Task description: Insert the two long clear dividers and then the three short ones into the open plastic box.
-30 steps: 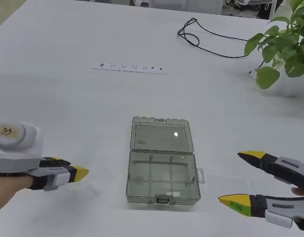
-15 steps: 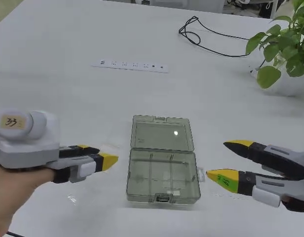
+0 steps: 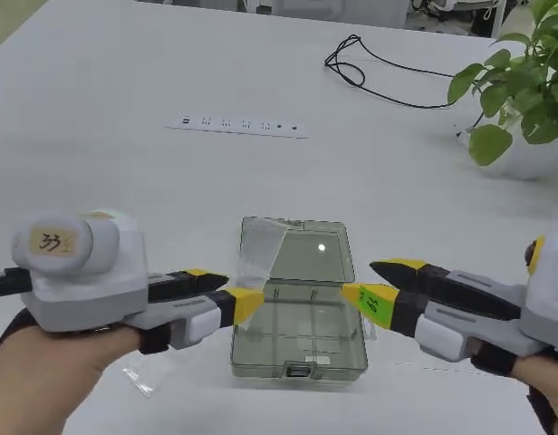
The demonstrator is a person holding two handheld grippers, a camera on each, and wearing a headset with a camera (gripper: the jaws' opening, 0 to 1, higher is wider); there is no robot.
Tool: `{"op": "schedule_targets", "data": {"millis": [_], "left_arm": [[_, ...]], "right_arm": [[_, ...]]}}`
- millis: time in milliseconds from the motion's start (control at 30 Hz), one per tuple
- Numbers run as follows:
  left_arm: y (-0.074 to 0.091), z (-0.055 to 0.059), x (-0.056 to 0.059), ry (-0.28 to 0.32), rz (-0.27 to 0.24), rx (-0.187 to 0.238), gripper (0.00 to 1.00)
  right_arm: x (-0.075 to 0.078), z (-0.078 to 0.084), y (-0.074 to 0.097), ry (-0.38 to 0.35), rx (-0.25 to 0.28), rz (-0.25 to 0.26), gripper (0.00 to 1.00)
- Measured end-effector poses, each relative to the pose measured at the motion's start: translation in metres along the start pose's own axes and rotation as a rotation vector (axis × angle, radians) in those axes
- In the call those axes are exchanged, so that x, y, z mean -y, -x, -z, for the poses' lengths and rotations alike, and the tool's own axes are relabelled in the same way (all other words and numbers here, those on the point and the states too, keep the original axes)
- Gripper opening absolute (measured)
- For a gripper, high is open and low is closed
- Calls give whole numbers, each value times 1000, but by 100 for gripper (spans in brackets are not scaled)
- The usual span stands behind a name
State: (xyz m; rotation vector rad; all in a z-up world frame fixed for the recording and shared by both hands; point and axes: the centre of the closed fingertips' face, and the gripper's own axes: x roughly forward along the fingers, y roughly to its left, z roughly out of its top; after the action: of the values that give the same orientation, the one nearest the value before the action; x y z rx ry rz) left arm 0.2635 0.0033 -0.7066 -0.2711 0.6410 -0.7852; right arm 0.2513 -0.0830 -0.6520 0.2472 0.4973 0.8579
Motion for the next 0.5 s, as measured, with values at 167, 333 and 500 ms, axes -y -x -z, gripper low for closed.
{"op": "schedule_targets", "data": {"millis": [167, 333, 500], "left_arm": [[-5, 1, 12, -25, 22, -1, 31], [-8, 0, 22, -55, 42, 2, 31], [-12, 0, 31, -90, 55, -5, 31]], "right_arm": [[-2, 9, -6, -36, -15, 12, 30], [-4, 16, -12, -80, -23, 15, 27], [-5, 18, -21, -136, -13, 13, 24]]}}
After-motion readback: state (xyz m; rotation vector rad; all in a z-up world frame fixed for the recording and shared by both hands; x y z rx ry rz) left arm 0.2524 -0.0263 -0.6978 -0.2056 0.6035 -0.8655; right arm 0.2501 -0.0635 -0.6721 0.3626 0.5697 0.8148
